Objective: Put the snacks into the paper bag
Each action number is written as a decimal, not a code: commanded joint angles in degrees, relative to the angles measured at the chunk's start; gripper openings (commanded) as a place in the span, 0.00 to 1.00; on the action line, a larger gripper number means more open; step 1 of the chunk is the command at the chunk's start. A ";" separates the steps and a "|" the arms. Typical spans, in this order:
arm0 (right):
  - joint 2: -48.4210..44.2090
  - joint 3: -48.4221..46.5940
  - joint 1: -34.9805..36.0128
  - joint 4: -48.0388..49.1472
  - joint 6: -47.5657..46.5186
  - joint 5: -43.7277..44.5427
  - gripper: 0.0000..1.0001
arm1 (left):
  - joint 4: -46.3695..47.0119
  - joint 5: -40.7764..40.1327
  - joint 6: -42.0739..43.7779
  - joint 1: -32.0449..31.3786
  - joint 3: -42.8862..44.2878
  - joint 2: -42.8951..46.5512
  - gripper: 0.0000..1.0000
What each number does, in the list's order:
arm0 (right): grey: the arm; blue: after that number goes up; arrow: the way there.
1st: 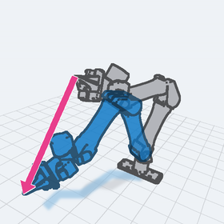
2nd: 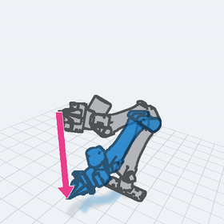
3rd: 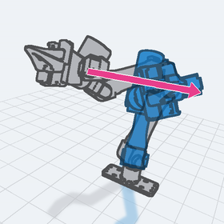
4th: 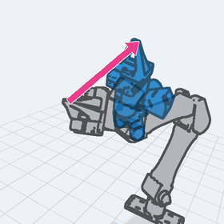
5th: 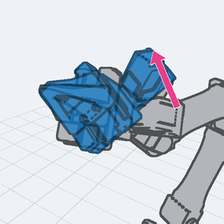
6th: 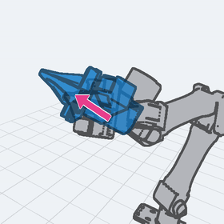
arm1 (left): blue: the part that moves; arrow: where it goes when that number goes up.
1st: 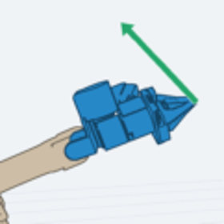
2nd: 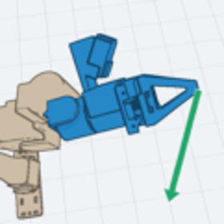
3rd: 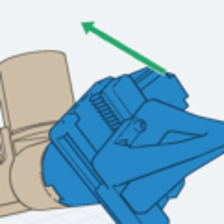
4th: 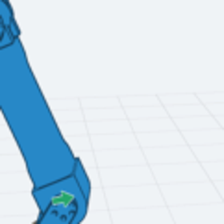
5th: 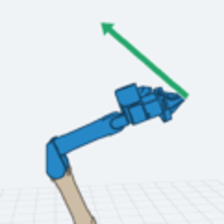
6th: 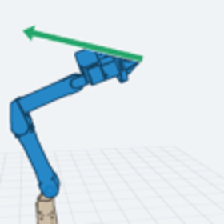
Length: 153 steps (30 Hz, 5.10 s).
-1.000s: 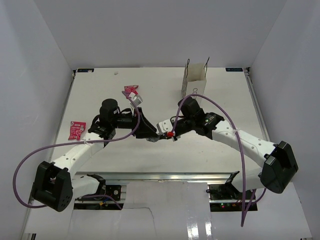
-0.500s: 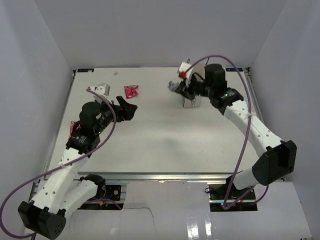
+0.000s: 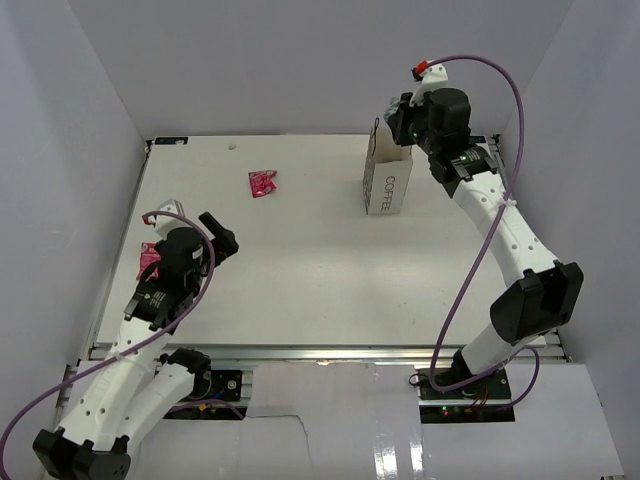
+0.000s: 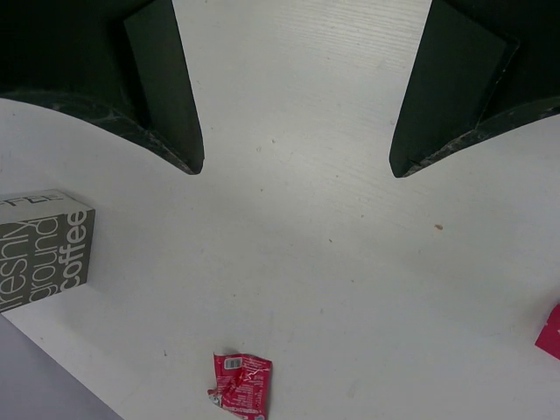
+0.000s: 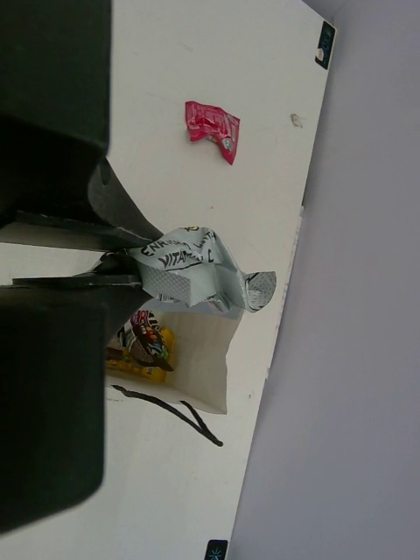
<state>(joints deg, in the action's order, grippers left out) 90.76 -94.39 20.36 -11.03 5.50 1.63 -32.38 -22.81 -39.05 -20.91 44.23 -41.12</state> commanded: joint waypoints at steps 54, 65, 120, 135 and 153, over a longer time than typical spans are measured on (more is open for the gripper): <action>-34.86 46.23 -5.68 -15.52 -46.89 -53.57 0.94 | 24.20 -5.58 42.47 31.54 3.50 -47.20 0.94; -35.74 46.23 -6.03 -17.01 -46.19 -54.45 0.94 | 25.61 1.78 41.95 34.52 2.18 -53.36 0.84; 12.68 9.06 22.53 -30.70 -94.52 -56.29 0.93 | 29.83 82.40 22.44 9.92 -8.63 -26.55 0.00; 17.96 6.58 24.55 -25.10 -80.12 -53.13 0.46 | 29.74 84.24 22.26 9.57 -6.61 -25.23 0.00; 4.34 8.88 12.97 -18.61 -62.84 -54.63 0.08 | 29.40 61.07 21.73 9.74 8.42 -17.34 0.98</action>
<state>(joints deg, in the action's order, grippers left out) 100.14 -81.84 38.87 -35.40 -67.70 -51.29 -3.29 47.09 -18.85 -11.35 50.33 -62.13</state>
